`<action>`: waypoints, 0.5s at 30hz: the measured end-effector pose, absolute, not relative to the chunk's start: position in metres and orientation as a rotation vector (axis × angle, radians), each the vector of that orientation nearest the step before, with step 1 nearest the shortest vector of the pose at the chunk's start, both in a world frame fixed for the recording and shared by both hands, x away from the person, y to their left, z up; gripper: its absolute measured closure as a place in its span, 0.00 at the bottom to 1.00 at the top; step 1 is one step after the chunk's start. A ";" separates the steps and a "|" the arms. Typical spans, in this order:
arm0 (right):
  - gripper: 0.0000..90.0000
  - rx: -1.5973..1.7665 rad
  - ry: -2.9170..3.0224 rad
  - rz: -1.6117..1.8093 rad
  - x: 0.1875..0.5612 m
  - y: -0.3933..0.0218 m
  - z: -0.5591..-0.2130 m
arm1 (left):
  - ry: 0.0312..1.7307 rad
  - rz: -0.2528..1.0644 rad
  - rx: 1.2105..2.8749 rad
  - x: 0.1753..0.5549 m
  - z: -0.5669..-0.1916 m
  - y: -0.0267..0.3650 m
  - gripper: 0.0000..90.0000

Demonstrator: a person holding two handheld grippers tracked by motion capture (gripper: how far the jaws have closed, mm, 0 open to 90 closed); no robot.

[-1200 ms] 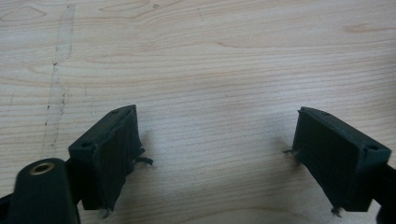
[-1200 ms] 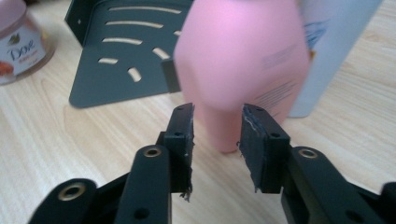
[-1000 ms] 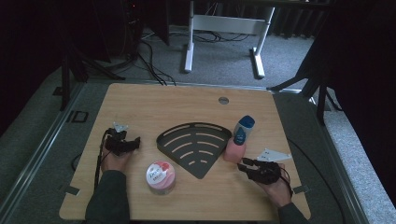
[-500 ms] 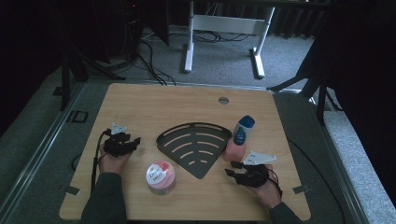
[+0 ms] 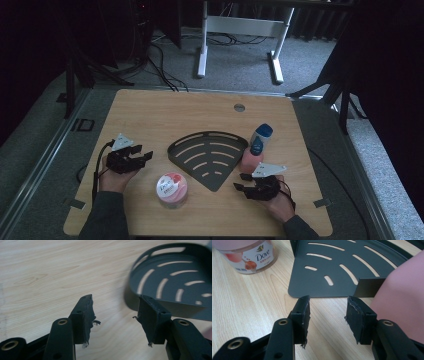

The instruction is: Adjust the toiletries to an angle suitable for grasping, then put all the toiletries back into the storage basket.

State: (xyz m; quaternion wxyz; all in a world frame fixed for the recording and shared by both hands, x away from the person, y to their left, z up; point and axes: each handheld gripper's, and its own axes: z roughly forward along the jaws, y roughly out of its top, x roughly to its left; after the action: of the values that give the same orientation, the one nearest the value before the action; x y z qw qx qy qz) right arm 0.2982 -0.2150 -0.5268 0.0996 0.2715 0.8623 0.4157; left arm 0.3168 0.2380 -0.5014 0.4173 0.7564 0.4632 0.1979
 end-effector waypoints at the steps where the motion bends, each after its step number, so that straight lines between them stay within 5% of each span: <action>1: 0.59 0.800 2.552 1.227 0.298 -0.214 -0.527 | 1.147 0.505 1.903 0.314 -0.500 0.238 0.51; 15: 0.58 0.786 2.556 1.217 0.299 -0.209 -0.528 | 1.062 0.500 1.931 0.292 -0.493 0.238 0.46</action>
State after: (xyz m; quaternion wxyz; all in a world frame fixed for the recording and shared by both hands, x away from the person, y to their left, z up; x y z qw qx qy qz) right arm 0.2995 -0.2088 -0.5277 0.1016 0.2661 0.8655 0.4120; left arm 0.2925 0.2377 -0.4929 0.4267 0.7728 0.4252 0.2000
